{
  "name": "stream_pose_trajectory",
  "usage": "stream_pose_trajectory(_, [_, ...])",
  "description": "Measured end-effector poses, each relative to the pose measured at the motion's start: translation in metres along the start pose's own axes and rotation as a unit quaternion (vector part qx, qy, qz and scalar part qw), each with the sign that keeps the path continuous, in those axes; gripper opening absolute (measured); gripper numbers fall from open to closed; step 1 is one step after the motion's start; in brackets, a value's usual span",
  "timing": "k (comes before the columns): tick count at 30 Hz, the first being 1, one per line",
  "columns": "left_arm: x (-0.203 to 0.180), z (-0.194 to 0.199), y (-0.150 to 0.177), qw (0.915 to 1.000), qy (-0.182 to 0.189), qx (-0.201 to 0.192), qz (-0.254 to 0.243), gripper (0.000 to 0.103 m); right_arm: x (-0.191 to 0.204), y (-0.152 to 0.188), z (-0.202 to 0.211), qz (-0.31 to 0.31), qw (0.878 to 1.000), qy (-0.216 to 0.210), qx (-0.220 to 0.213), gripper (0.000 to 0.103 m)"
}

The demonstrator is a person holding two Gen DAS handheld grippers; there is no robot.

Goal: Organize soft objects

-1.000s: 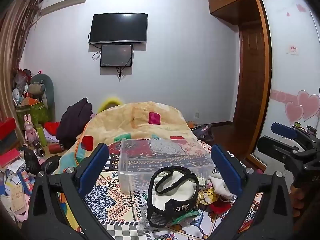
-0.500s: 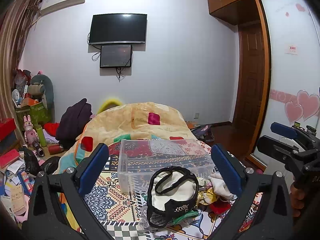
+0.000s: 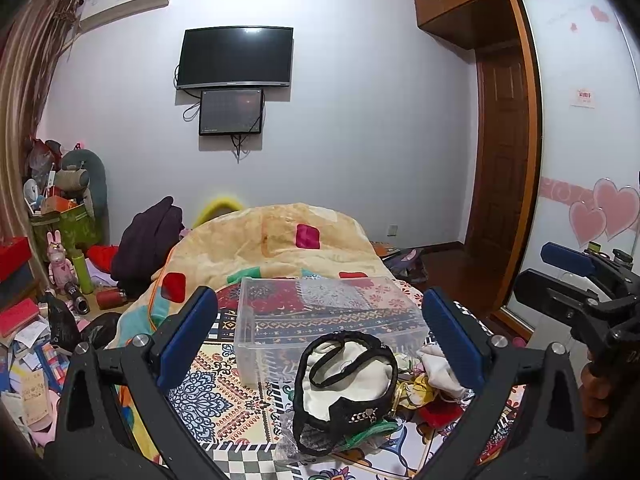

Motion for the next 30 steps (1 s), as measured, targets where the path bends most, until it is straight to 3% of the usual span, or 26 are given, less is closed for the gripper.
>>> stream_pose_trajectory(30, [-0.0013, -0.0005, -0.0010, 1.0000, 0.000, -0.002, -0.001, 0.103, 0.0027, -0.0004, 0.0006, -0.001, 1.000, -0.002, -0.002, 0.103])
Point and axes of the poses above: each gripper's, at about its wrist camera, not at the fingertips, and z roughly against the way its jaws point, x to its left, y to its underside, the point moved 1 cm from there along -z, roughly the way its jaws point, and after that the axes turned 9 degrees about z, right-handed, at the moved point
